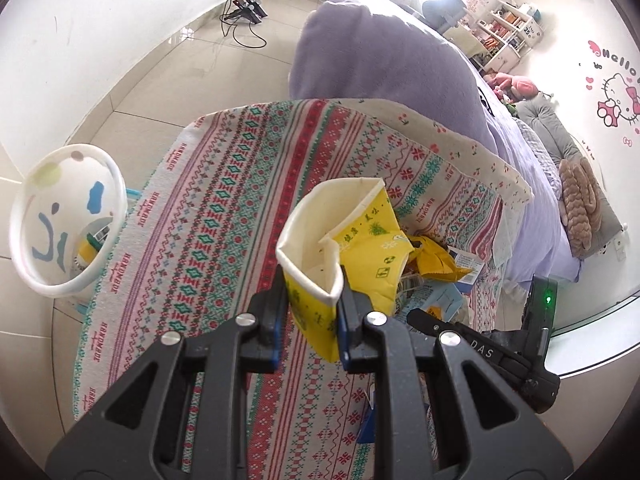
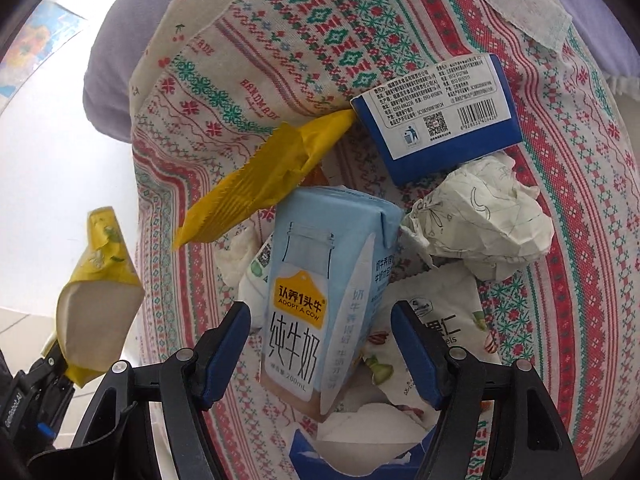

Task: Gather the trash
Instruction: 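Grasp the yellow paper cup with the left tool while the right tool grasps the milk carton, then carry cup and carton to the white bin and release both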

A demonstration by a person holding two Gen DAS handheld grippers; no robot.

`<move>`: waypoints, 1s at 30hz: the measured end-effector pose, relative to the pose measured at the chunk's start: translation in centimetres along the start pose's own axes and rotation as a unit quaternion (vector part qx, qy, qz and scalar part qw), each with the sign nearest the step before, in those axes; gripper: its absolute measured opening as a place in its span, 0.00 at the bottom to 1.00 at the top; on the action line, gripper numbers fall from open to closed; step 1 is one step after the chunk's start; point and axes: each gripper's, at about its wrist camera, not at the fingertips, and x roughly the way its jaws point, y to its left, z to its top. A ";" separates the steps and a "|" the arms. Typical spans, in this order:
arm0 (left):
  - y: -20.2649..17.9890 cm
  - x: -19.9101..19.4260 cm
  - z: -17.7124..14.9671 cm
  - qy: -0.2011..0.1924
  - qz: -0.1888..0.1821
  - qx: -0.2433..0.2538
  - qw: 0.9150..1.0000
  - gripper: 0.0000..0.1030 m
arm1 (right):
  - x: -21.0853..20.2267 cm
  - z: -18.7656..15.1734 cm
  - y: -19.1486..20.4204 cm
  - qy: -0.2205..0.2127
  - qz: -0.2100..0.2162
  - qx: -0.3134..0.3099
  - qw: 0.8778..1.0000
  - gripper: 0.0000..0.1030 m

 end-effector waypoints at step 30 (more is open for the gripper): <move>3.7 -1.6 1.2 -0.008 -0.010 -0.032 0.999 0.22 | -2.4 -3.1 3.6 -0.043 0.082 -0.033 0.995 0.58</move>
